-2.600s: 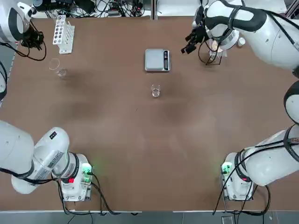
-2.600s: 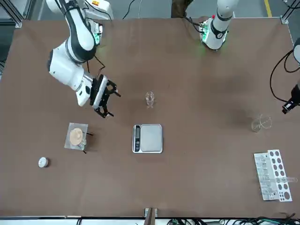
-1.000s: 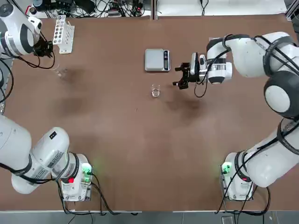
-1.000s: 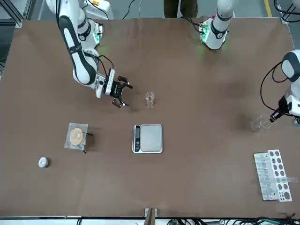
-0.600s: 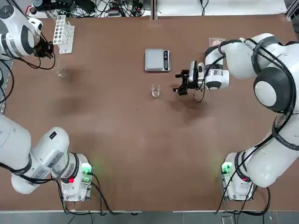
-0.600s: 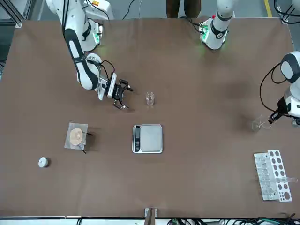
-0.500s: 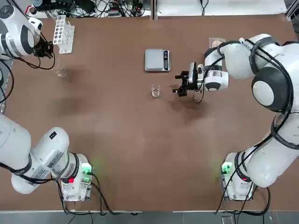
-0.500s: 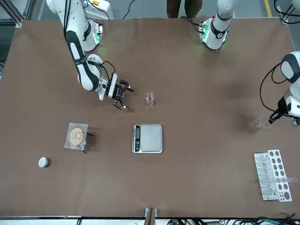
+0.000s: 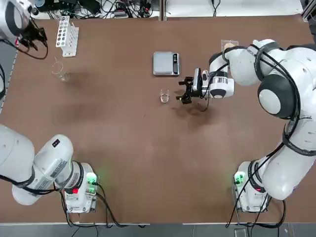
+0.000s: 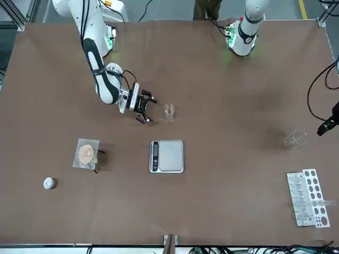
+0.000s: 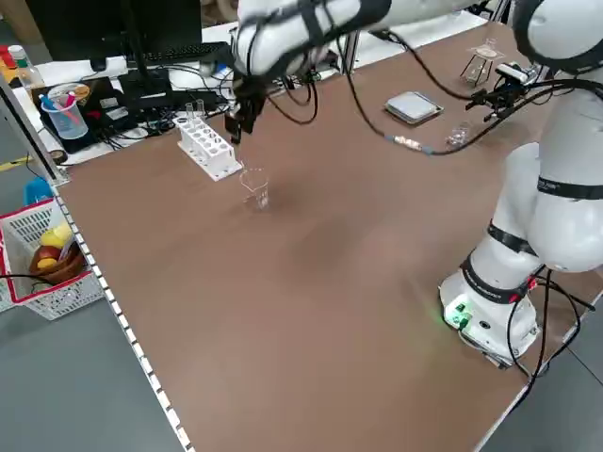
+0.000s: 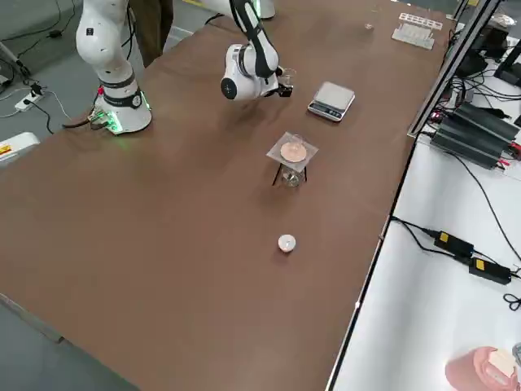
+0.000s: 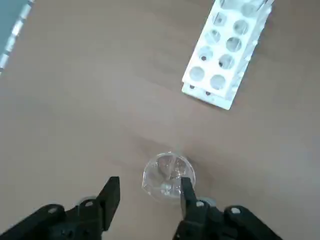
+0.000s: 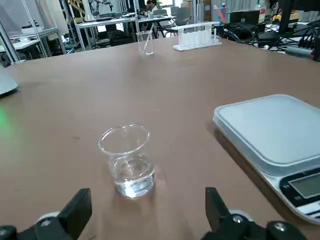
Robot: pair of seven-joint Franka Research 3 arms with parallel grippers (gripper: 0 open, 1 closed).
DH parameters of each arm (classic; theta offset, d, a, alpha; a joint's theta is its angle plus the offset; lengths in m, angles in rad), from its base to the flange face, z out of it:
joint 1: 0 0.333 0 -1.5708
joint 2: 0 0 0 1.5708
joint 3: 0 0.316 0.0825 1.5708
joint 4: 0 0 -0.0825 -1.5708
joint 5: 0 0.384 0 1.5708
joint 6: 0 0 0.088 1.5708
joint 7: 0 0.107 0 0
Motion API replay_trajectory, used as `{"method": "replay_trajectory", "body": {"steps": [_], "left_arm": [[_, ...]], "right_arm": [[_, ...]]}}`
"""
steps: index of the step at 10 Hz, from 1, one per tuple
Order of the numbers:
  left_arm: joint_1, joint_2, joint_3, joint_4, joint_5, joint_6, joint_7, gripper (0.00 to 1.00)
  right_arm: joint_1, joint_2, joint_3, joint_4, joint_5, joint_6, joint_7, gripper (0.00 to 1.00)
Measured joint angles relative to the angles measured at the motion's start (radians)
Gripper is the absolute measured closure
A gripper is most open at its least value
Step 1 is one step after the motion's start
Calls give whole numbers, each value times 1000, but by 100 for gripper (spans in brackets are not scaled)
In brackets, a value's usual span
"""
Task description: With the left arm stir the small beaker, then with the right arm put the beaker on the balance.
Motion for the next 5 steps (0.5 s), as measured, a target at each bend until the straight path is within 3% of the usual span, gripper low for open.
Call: {"method": "replay_trajectory", "body": {"steps": [2,3,5], "left_arm": [[-4,-15,-79,150,-2,-216,4,9],[-10,-16,-104,221,-13,-321,13,1],[-18,-16,-119,325,-83,-484,36,1]], "right_arm": [[21,14,0,1,18,-2,-10,0],[35,18,0,1,30,-2,-10,0],[65,29,1,5,55,-2,-10,0]]}}
